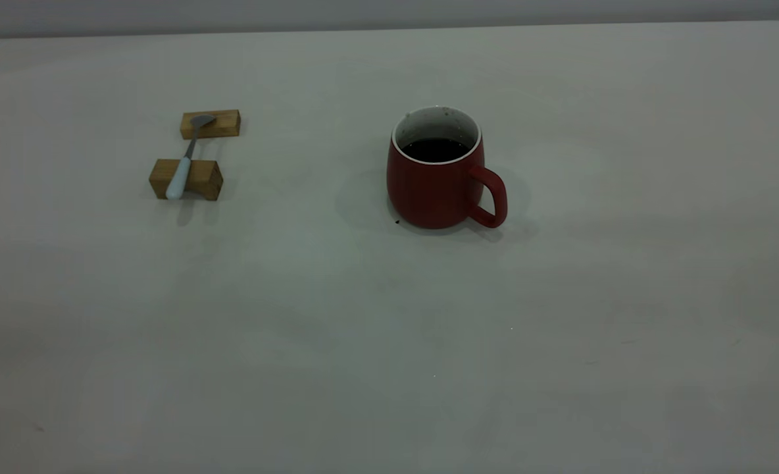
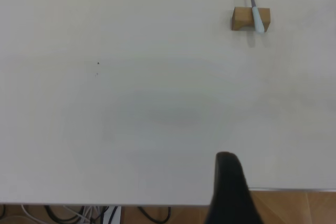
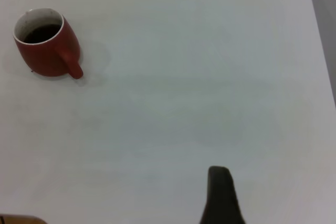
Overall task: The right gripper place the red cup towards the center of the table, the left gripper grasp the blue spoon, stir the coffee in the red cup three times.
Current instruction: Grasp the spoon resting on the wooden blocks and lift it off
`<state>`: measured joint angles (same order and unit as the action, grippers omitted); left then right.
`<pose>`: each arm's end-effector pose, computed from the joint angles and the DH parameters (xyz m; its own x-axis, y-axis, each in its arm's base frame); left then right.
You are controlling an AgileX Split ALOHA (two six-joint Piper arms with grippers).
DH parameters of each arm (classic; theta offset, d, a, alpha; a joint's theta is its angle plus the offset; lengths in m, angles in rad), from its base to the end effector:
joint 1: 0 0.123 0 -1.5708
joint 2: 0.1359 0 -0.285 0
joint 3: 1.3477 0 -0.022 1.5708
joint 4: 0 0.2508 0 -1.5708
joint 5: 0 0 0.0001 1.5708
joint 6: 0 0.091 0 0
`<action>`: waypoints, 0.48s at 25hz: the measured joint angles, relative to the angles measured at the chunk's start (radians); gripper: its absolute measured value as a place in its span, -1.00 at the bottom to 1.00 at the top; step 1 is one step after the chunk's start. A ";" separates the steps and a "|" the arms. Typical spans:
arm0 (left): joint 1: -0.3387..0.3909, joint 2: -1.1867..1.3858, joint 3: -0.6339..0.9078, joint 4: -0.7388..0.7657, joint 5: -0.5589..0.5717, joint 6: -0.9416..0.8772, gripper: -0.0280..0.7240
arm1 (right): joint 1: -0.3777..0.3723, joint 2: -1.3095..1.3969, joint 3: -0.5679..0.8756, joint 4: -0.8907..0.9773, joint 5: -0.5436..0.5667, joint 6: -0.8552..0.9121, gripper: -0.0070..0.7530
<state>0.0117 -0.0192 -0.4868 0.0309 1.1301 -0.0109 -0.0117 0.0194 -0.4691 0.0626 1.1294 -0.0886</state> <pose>-0.0093 0.0024 0.2680 -0.5114 -0.0037 -0.8594 -0.0345 0.9993 0.0162 -0.0019 0.0052 0.2635 -0.5545 -0.0552 -0.8303 -0.0697 0.9974 -0.0198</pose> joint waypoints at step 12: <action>0.000 0.012 -0.001 0.025 -0.002 -0.032 0.59 | 0.000 0.000 0.000 0.000 0.000 0.000 0.58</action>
<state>0.0117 -0.0075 -0.4878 0.0563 1.1284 -0.0430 -0.0117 0.0194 -0.4691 0.0626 1.1294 -0.0886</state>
